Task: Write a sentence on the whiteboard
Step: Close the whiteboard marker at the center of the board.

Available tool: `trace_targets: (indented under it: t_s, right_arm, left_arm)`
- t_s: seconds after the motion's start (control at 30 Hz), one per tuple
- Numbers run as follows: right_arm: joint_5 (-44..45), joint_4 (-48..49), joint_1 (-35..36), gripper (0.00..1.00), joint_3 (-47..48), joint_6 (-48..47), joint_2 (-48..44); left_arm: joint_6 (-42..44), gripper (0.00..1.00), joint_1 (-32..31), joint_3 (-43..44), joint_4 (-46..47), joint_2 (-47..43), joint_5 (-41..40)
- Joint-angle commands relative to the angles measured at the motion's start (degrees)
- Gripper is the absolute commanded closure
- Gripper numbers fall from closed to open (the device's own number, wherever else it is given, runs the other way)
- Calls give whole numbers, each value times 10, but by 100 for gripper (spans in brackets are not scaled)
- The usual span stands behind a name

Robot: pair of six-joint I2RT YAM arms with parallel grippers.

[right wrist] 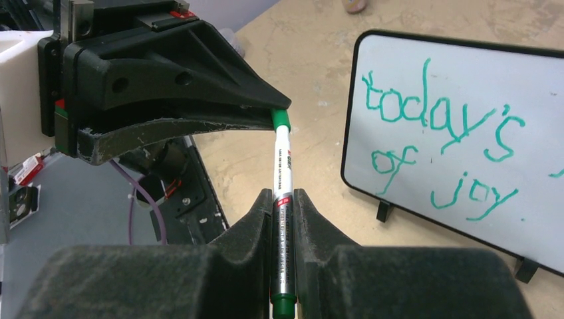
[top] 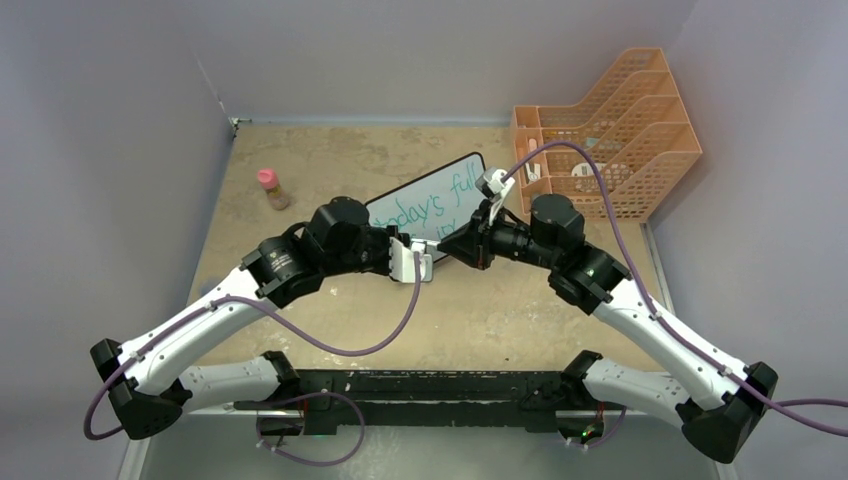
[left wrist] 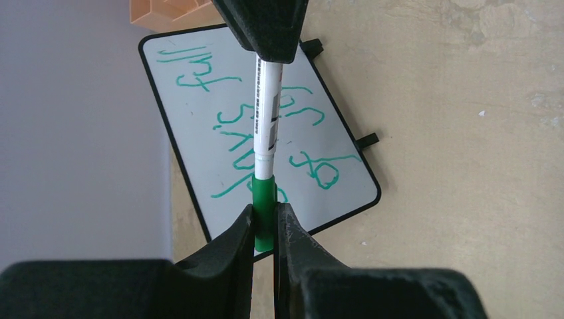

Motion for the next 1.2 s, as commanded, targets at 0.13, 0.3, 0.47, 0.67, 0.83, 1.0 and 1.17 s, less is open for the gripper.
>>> trace_targets:
  t_s: [0.13, 0.3, 0.47, 0.67, 0.83, 1.0, 1.17]
  right_arm:
    - [-6, 151, 0, 100, -48, 0, -6]
    - [27, 262, 0, 100, -87, -2, 2]
    - [25, 377, 0, 100, -127, 8, 27]
    - [33, 502, 0, 100, -180, 3, 46]
    - [46, 562, 0, 100, -201, -5, 61]
    - [61, 587, 0, 100, -205, -20, 80]
    - [94, 632, 1, 100, -222, -34, 88]
  left_arm:
    - [93, 100, -6, 94, -17, 30, 14]
    - [132, 100, -18, 122, -39, 47, -10]
    - [160, 100, -38, 135, -45, 60, -35]
    - [174, 96, -42, 128, -23, 53, -57]
    - [174, 70, -43, 122, -17, 43, -82]
    - [152, 57, -42, 118, -4, 28, -97]
    - [47, 50, -42, 120, 57, 20, -151]
